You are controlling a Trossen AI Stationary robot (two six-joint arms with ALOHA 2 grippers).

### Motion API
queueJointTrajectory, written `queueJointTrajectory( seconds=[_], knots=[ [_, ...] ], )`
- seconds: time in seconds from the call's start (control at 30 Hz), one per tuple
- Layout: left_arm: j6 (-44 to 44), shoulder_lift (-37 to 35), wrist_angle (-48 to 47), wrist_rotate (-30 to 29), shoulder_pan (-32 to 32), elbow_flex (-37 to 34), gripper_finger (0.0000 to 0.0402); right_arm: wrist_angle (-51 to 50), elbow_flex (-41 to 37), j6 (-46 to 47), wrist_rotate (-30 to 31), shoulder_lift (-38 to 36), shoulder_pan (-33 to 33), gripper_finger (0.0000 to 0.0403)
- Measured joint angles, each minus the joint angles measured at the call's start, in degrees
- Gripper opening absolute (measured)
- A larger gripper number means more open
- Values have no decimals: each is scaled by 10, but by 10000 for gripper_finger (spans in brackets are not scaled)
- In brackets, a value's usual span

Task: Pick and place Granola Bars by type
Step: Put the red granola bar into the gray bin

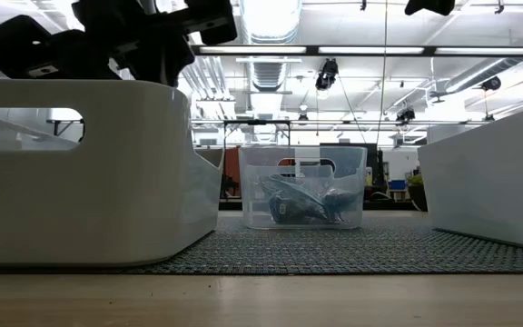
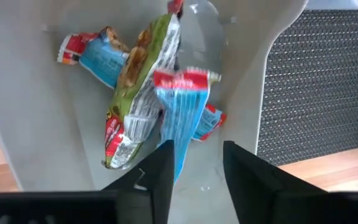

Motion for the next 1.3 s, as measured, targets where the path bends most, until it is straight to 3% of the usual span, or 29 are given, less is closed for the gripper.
queueJointTrajectory(
  seconds=[0.73, 0.9, 1.1, 1.3],
  knots=[
    [56, 0, 21, 8, 2, 0, 130, 0, 0, 0, 0, 0, 0, 8],
    [71, 0, 29, 8, 2, 0, 97, 0, 0, 0, 0, 0, 0, 8],
    [90, 0, 30, 8, 2, 0, 15, 0, 0, 1, 0, 0, 0, 8],
    [100, 0, 30, 8, 2, 0, 1, 0, -5, 1, 0, 0, 0, 8]
  ],
)
